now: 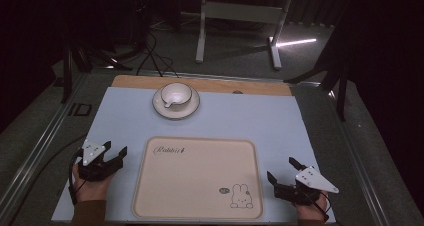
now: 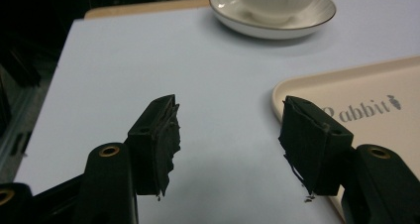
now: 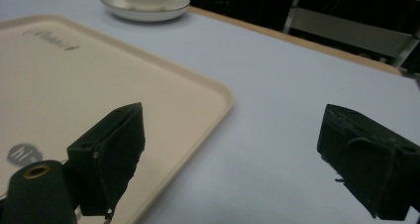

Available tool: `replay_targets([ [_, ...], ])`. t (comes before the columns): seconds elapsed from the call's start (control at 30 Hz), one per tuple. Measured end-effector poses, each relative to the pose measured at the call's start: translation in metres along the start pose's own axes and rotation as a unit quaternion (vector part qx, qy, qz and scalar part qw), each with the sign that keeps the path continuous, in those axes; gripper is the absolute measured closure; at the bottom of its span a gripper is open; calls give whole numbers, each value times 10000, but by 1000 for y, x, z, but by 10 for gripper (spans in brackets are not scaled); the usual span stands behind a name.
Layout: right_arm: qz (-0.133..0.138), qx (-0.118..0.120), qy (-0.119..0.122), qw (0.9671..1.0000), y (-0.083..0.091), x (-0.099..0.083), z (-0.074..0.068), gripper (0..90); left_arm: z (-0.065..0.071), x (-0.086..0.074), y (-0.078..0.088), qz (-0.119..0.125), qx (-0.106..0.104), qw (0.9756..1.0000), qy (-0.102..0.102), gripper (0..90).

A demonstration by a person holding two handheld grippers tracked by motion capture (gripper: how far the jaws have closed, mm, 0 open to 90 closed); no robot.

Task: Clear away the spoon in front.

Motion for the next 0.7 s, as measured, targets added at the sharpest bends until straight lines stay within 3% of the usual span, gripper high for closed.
replay_targets([
  [0.1, -12, -89, -12, 10000, 1, -1, 2, 109, 3, 2, 1, 94, -23, 9999, -68, 395],
  [0.23, -136, -9, 67, 9999, 1, -2, 2, 136, 6, 2, 1, 79, -46, 9999, -116, 395],
  [0.7, 114, -42, 26, 9999, 2, 3, -1, 115, 6, 12, 1, 17, -160, 9995, 265, 414],
])
Point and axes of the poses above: each handheld gripper's, and its own axes: y roughly backward along the jaws, x roughly out of its top, z roughly to its right, the point moved 5 cm from there along -y, roughly forward along the jaws, and after that the axes turned 4 degrees about y, right-handed, at the moved point
